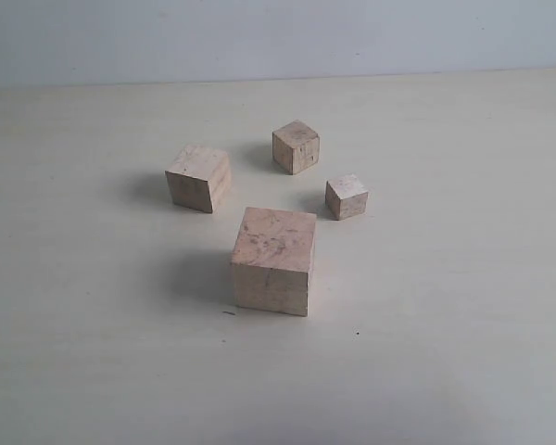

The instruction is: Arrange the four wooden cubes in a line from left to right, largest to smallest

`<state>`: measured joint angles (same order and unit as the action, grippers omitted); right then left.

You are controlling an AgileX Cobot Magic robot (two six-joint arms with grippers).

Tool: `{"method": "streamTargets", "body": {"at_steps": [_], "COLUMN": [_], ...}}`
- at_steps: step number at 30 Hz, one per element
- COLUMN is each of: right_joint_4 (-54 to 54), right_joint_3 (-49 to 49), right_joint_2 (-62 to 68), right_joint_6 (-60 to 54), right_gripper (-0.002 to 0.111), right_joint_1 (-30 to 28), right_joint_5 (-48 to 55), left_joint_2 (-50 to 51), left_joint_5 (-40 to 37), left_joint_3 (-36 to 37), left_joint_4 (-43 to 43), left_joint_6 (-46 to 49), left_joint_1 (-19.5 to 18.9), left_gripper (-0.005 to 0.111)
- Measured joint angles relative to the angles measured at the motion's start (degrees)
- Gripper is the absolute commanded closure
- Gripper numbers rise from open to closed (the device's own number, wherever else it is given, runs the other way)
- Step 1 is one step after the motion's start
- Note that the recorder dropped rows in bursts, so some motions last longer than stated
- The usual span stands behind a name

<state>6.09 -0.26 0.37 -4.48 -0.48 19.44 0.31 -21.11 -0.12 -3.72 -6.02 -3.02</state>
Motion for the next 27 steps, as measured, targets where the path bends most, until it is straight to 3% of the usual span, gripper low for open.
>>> {"method": "streamTargets", "body": {"at_steps": [10,19,22,27], "right_joint_4": [10.9,12.3,12.5,12.5], "right_joint_3": [0.0,0.0,-2.4,-17.6], "right_joint_2": [0.0,0.0,0.0,5.1], "right_joint_6": [0.0,0.8,1.8,2.1], "right_gripper": [0.108,0.108,0.108,0.108], "right_joint_1": [0.0,0.0,0.0,0.0], "right_joint_5": [-22.6,-31.6,-29.5,-19.4], "left_joint_2": [0.0,0.0,0.0,0.0], "left_joint_5": [0.0,0.0,0.0,0.0], "left_joint_3": [0.0,0.0,0.0,0.0], "left_joint_4": [0.0,0.0,0.0,0.0], "left_joint_6": [0.0,0.0,0.0,0.0], "left_joint_1": [0.0,0.0,0.0,0.0], "left_gripper": [0.107,0.107,0.107,0.107]}}
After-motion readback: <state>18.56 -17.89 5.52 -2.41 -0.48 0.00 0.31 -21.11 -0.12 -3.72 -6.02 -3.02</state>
